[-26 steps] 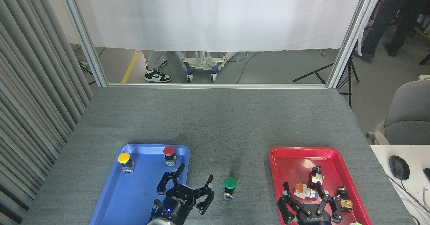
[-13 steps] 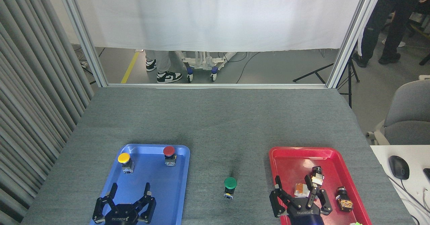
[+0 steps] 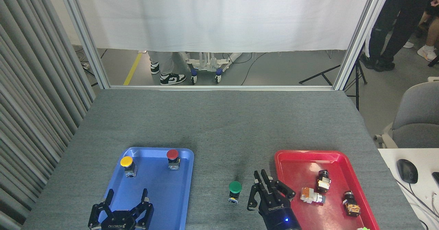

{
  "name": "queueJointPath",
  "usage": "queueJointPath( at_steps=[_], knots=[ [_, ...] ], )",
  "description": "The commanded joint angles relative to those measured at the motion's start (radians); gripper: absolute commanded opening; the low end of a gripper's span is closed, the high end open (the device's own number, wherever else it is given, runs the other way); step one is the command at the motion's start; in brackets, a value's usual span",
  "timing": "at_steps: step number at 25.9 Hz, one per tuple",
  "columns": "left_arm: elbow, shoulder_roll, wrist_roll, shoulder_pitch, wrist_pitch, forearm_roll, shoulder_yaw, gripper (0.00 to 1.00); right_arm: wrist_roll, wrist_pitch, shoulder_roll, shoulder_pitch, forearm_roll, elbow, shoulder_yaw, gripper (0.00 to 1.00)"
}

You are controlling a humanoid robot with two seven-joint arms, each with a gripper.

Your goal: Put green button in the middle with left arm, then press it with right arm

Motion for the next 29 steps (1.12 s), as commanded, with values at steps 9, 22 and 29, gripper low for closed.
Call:
queueJointPath(
  at_steps=[9, 22, 29],
  knots=[
    [-0.002, -0.001, -0.005, -0.003, -0.001, 0.0, 0.0, 0.99, 0.027, 0.01, 0.053, -0.08, 0.002, 0.141, 0.097, 0.0],
    [-0.002, -0.002, -0.013, -0.006, 0.001, 0.0, 0.0, 0.99, 0.027, 0.043, 0.07, -0.093, 0.002, 0.263, 0.123, 0.0],
    [-0.002, -0.002, -0.013, -0.006, 0.001, 0.0, 0.0, 0.99, 0.025, 0.046, 0.069, -0.093, -0.001, 0.243, 0.123, 0.0]
  ],
)
